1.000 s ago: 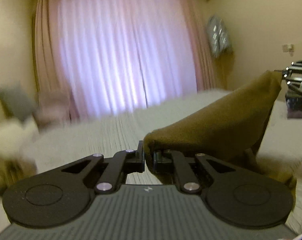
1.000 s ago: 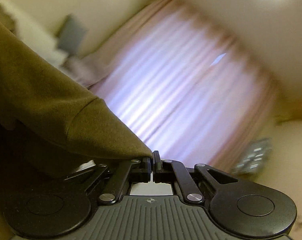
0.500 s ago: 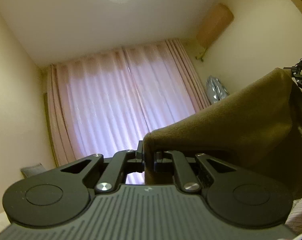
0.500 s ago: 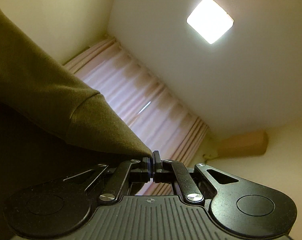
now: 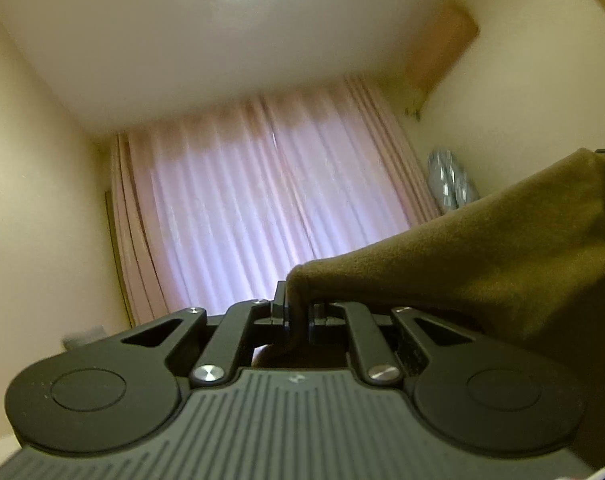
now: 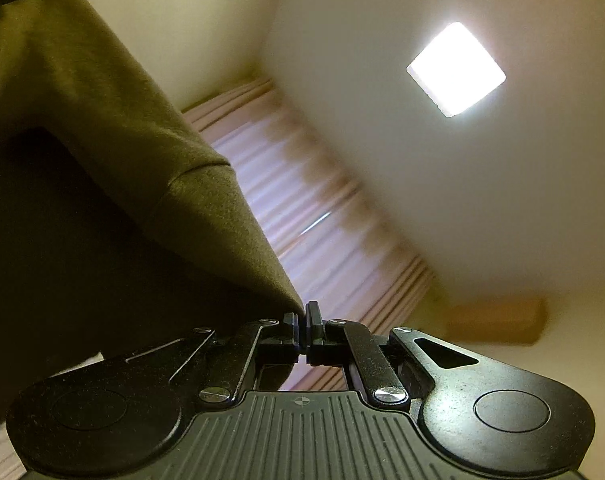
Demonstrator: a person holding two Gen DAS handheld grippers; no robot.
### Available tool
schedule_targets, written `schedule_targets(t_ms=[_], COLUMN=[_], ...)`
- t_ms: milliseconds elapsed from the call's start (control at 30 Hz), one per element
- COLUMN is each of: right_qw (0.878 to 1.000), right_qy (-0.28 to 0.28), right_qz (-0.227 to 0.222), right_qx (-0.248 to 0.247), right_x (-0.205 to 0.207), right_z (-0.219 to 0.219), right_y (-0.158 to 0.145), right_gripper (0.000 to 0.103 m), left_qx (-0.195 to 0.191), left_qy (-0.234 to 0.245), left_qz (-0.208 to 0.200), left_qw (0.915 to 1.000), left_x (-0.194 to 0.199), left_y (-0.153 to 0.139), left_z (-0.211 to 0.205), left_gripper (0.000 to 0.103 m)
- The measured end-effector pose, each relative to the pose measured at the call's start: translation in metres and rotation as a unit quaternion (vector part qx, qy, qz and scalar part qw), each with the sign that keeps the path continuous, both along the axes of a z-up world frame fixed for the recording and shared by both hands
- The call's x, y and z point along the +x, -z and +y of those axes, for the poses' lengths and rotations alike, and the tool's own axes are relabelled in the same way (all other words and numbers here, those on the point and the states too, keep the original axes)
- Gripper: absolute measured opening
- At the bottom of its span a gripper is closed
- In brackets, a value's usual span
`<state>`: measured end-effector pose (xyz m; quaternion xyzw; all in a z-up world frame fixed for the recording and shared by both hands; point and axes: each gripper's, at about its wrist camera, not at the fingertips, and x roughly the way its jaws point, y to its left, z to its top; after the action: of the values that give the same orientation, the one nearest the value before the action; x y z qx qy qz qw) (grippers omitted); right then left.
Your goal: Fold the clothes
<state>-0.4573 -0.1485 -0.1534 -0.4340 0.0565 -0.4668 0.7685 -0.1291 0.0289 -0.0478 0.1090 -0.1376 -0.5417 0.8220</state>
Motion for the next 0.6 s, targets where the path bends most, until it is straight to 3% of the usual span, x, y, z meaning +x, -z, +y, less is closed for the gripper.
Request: schedule_targets(t_ms=[100,167,267,367,467,533,600], right_qw=[0.997,0.99,0.968,0.945,0.935,0.91,0.884], right_qy=[0.009,0.015,0.035,0.07,0.128,0.099,0.066], right_qz=[0.064,0.11,0.188,0.235,0.234,0.2,0.162], right_qx=[0.052,0.091,0.161,0.214,0.235,0.35,0.434], right_x=[0.047,0.083,0.141,0.192,0.231,0.242,0.249], right_z=[-0.055,-0.097,-0.169,-0.249,-0.33,-0.376,-0.404], right_y=[0.035,0.063,0.122,0.191,0.242,0.254,0.266], right_gripper=[0.001,0.001,0.001,0.0,0.0,0.0,0.001], left_qx=[0.087,0.151,0.248,0.331,0.383,0.414,0.433], left_qy=[-0.02,-0.035,-0.061,-0.1,-0.1,-0.099,-0.094], left_qz=[0.031,0.057,0.099,0.1,0.116,0.113,0.122], left_qw=[0.9956,0.9863,0.9618,0.9331,0.9109,0.8979,0.8882], left_x=[0.042,0.074,0.128,0.167,0.194,0.202,0.21], left_y=[0.044,0.08,0.151,0.225,0.28,0.309,0.336], left_z=[-0.081,-0.142,-0.243,-0.332,-0.392,-0.413,-0.417], left_gripper=[0.008,0.008,0.008,0.007,0.007,0.007,0.007])
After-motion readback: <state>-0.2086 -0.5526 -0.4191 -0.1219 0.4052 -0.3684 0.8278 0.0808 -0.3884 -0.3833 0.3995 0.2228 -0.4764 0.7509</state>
